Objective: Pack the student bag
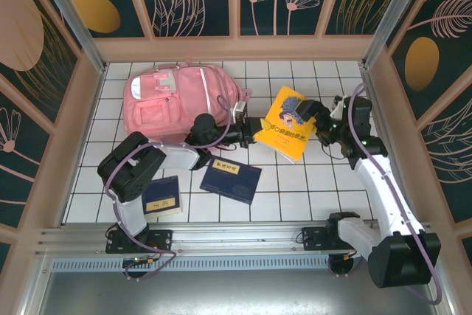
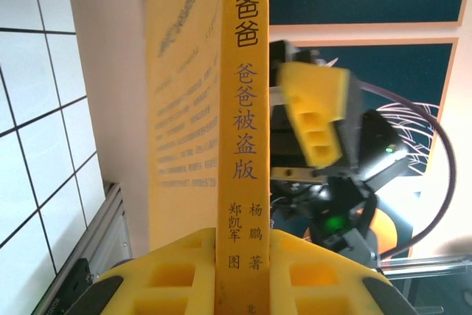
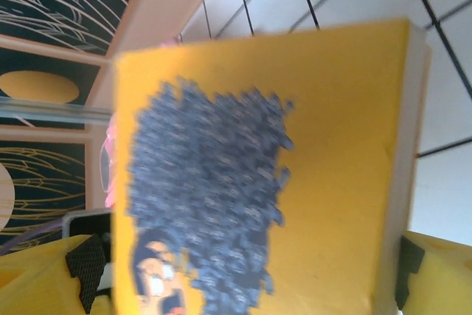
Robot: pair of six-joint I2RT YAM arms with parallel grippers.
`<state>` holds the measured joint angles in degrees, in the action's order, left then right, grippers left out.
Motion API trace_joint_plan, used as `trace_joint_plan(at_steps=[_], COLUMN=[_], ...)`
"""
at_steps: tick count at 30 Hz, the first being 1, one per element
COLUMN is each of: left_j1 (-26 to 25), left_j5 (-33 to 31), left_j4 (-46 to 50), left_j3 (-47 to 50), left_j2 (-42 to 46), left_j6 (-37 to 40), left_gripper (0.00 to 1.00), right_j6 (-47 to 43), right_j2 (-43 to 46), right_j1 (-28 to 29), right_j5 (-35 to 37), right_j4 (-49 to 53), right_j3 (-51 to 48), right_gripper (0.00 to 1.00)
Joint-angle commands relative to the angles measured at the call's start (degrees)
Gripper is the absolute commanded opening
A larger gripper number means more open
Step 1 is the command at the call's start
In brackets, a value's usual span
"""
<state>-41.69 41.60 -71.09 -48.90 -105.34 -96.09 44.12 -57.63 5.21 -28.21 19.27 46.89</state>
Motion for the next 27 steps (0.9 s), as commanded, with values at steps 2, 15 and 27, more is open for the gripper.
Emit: trace_joint_plan(at_steps=[2,15,27], left_j1=[-0.2,-0.1,-0.1], left_j5=[0.6,0.3,-0.2], left_j4=[-1.4,0.1,13.4], left_j3=[-3.3,-3.0,-2.6], left_j2=[4.5,5.9,6.4], left_j6=[3.2,4.6,14.6], left_gripper=[0.0,0.0,0.0], right_j6=[3.5,17.9,24.0], right_j2=[1.1,5.6,8.3], right_j1=[-0.7,-3.0,-3.4], right_j5=[-4.5,-14.1,-16.8], right_j4=[-5.6,-27.0,-36.7], right_j3=[-3.9,-16.2,-15.2], right_gripper=[0.99,0.98,0.58])
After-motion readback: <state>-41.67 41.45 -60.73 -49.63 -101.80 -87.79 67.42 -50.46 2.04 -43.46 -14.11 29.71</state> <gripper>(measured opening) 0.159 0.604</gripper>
